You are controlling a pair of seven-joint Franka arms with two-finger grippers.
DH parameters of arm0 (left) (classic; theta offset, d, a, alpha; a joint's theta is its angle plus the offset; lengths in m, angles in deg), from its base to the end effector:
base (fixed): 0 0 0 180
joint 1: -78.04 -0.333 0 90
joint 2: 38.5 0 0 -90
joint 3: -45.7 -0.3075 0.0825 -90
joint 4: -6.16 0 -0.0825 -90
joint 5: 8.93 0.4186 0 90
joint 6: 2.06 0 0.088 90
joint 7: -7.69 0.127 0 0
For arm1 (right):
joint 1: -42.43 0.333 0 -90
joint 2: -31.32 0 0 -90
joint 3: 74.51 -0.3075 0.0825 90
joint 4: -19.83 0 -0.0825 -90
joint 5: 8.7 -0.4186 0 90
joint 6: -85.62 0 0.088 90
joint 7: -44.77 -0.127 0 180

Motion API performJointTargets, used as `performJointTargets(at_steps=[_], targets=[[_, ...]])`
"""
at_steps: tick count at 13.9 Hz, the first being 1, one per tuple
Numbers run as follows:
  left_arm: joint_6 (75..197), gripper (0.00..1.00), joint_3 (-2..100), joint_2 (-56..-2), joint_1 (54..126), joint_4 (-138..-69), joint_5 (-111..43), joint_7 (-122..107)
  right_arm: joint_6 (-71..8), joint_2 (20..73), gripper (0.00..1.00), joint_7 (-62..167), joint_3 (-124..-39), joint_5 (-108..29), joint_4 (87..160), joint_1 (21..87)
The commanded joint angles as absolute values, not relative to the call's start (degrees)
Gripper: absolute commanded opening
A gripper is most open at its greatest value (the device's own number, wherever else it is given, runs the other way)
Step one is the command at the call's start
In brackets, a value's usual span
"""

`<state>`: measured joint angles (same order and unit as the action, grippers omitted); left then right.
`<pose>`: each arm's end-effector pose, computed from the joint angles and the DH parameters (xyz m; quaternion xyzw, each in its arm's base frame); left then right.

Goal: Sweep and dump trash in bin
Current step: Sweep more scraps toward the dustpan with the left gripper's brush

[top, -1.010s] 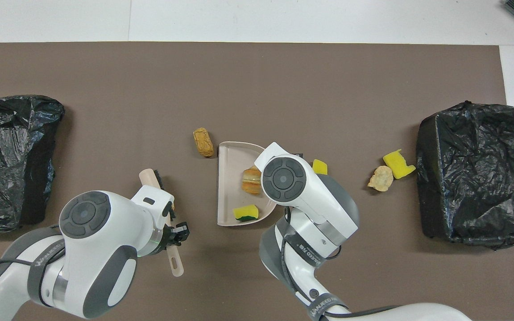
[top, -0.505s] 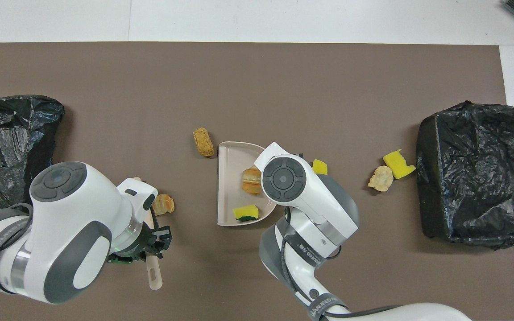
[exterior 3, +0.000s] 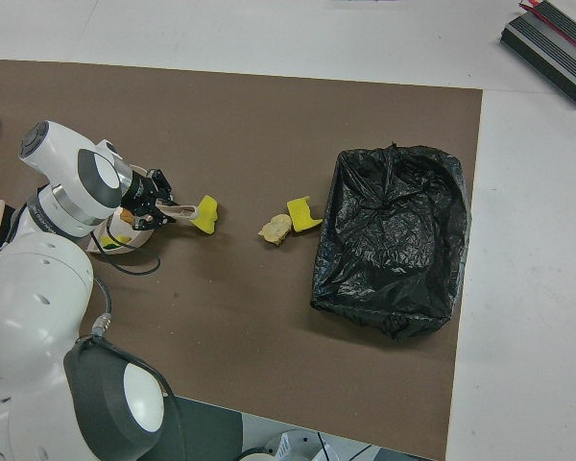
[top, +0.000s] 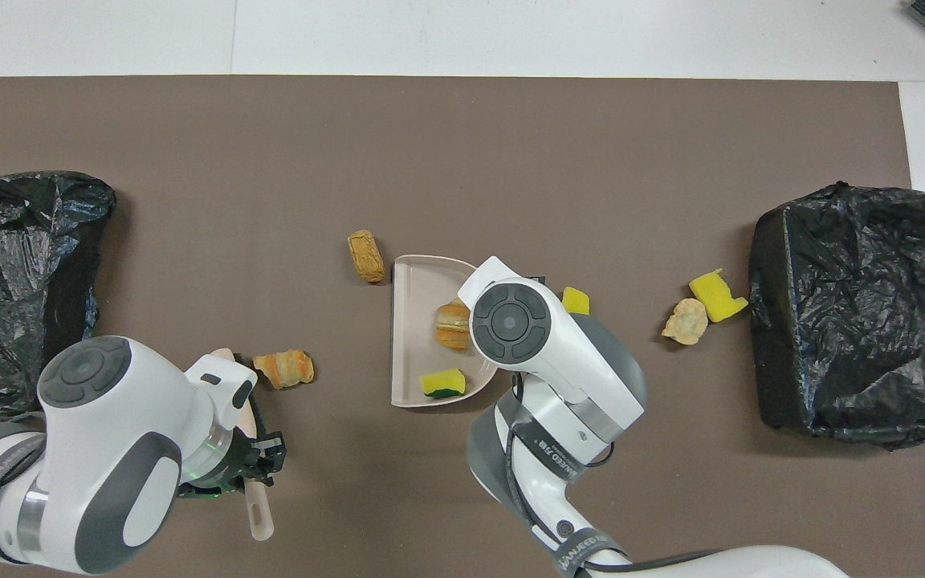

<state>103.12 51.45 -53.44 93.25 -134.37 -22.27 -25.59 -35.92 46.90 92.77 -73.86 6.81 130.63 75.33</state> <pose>0.3927 -0.1733 0.3262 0.9672 0.1585 -0.1986 0.0023 0.5385 0.3203 0.2931 0.7082 0.6956 -0.0571 0.1066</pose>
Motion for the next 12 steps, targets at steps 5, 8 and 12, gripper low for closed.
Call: performJointTargets(at_steps=[5,8,12], targets=[[118.16,0.0,51.41,-47.56,105.09,-132.36,-23.07,-24.65,-35.14,47.49,0.0,91.7,-73.98,8.61,130.93,75.39],[120.72,0.0,51.41,-47.11,110.72,-130.87,-28.24,-25.44,-34.8,47.49,0.0,91.79,-73.98,8.61,130.93,75.3],[121.96,0.0,51.41,-43.77,115.4,-127.62,-29.93,-22.13,-32.6,47.23,0.0,91.79,-73.98,11.59,130.58,75.48]])
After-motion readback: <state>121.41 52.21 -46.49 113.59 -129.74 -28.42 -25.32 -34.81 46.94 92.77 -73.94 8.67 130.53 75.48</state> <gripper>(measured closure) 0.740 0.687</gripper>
